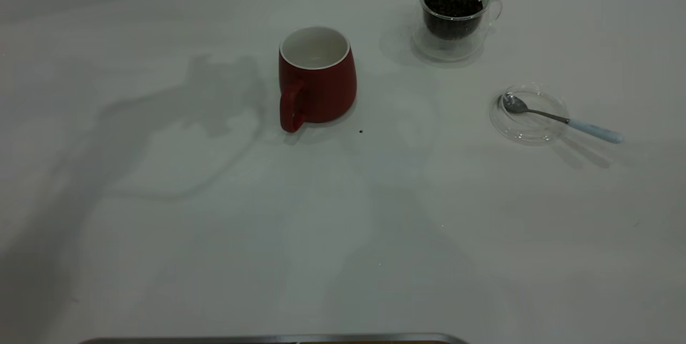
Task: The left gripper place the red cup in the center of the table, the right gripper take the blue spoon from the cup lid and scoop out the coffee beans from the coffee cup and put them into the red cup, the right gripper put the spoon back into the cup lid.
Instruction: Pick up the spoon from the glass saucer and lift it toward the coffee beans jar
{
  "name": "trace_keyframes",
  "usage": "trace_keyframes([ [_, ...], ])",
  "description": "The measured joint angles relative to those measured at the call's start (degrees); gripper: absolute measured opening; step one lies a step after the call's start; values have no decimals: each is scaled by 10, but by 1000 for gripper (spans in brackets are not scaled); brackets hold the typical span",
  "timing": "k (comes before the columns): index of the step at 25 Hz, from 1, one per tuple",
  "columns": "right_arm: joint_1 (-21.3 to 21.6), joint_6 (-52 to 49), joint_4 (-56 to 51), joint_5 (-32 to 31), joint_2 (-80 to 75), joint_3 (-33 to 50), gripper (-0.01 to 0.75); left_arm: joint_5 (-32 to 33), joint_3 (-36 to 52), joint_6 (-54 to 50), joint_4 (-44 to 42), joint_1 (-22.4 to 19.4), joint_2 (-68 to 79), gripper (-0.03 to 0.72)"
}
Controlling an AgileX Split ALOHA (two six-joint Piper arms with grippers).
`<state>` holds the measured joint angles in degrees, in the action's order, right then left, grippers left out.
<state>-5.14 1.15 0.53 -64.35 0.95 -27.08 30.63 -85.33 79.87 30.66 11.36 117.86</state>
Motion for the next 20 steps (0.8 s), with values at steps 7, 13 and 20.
trace_keyframes([
  [7, 0, 0, 0, 0, 0, 0, 408, 124, 2, -280, -111, -2, -184, 593],
  [13, 0, 0, 0, 0, 0, 0, 408, 293, 2, -495, -222, -2, -324, 593],
  [20, 0, 0, 0, 0, 0, 0, 408, 362, 21, -619, -299, -2, -454, 593],
])
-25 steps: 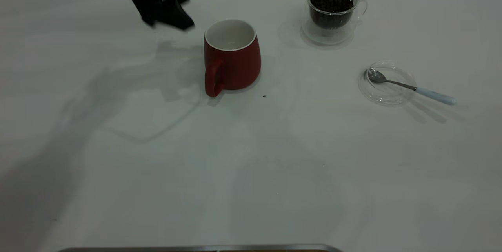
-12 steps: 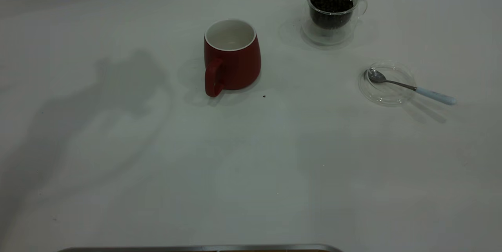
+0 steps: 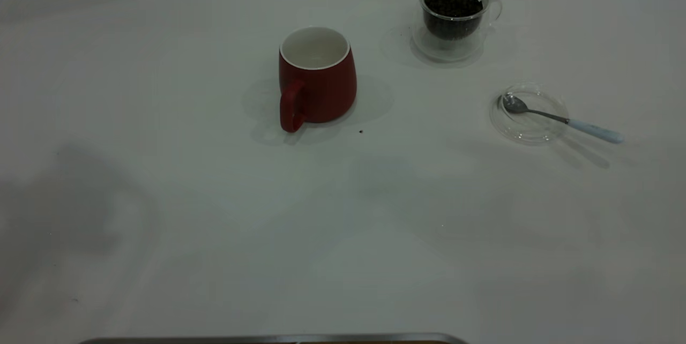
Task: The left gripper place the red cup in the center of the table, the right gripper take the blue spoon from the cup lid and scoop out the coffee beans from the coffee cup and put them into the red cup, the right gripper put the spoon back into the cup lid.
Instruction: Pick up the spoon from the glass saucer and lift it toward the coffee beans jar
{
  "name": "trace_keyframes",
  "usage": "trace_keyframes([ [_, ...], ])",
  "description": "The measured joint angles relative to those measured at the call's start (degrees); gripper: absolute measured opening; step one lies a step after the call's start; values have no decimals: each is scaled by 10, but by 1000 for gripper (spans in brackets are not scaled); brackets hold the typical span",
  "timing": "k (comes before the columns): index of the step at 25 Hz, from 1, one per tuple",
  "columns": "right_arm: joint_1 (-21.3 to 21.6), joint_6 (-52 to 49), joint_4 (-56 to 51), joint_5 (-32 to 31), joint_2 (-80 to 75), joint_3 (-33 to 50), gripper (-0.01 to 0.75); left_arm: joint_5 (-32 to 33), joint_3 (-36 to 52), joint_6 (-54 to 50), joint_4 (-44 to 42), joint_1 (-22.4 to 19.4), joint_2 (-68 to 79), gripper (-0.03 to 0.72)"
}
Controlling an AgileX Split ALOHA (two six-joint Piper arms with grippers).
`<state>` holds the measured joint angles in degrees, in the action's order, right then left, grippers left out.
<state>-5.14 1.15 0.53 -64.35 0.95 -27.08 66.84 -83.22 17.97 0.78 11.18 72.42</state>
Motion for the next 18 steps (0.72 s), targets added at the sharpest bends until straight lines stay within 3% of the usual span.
trace_keyframes([
  [4, 0, 0, 0, 0, 0, 0, 408, 0, 82, -50, -2, 0, -92, 593],
  [12, 0, 0, 0, 0, 0, 0, 408, 0, 353, -113, -13, 0, -300, 593],
  [18, 0, 0, 0, 0, 0, 0, 408, -14, 499, -160, -15, 0, -444, 593],
])
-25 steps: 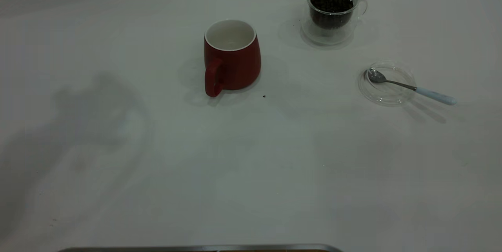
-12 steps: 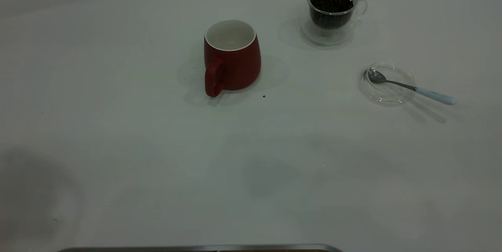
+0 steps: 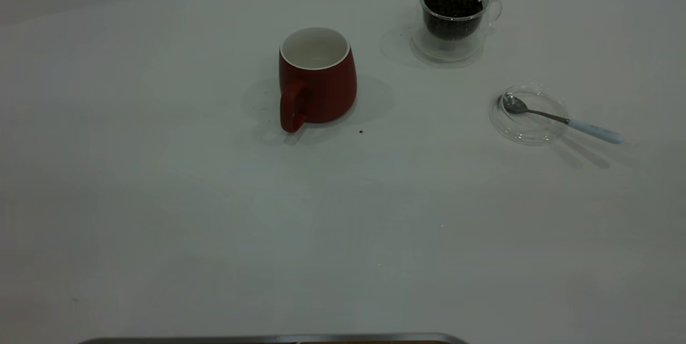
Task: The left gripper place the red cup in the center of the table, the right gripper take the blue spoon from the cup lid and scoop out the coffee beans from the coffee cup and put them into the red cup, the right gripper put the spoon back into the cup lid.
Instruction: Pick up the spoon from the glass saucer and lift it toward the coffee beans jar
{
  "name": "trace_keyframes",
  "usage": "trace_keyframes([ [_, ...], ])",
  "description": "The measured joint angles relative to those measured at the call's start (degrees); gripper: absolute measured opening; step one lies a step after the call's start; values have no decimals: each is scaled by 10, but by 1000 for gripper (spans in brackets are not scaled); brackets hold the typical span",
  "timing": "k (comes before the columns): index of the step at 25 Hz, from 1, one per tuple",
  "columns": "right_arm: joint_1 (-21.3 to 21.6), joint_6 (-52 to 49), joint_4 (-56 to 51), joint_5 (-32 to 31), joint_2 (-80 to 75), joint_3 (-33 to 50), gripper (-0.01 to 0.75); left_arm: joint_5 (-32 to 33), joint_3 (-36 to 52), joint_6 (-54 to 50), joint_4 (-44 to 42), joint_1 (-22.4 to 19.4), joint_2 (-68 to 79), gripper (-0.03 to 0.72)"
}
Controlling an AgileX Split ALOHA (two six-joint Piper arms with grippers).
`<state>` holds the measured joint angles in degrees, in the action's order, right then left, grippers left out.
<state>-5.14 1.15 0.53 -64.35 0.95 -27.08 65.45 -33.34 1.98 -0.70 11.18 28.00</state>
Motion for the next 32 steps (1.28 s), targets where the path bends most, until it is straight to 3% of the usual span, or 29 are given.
trace_keyframes([
  [4, 0, 0, 0, 0, 0, 0, 408, -18, 47, -4, -1, 0, -72, 593],
  [15, 0, 0, 0, 0, 0, 0, 408, -13, 55, -8, 1, -5, -174, 593],
  [24, 0, 0, 0, 0, 0, 0, 408, -11, 55, -12, 1, -146, -246, 593],
  [32, 0, 0, 0, 0, 0, 0, 408, -3, 55, -13, 0, -144, -291, 593],
])
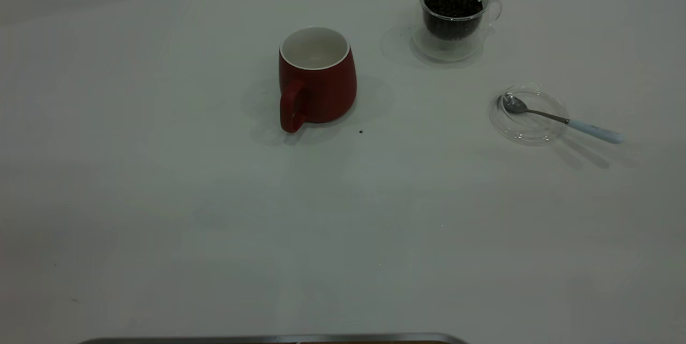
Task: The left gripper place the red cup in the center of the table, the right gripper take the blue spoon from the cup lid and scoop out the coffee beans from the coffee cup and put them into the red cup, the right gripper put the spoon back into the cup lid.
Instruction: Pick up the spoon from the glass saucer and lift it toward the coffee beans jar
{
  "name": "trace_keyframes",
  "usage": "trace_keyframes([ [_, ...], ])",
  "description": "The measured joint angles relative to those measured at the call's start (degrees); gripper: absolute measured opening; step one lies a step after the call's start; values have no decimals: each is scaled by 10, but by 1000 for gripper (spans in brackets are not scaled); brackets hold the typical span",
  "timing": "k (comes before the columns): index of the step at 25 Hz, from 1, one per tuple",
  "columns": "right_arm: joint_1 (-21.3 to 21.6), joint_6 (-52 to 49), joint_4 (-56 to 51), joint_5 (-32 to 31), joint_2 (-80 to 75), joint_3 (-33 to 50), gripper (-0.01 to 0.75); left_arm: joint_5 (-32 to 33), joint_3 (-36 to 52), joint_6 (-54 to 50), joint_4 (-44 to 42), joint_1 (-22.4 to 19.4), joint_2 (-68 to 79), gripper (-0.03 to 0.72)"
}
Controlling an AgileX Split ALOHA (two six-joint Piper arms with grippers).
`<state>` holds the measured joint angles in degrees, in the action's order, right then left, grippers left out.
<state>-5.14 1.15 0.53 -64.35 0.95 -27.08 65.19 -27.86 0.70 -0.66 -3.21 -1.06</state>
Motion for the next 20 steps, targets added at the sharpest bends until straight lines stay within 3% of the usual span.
trace_keyframes([
  [15, 0, 0, 0, 1, 0, 0, 408, 1, 0, -1, 0, 4, 0, 593],
  [20, 0, 0, -16, 45, -22, -11, 428, 1, 0, -1, 0, 4, 0, 593],
])
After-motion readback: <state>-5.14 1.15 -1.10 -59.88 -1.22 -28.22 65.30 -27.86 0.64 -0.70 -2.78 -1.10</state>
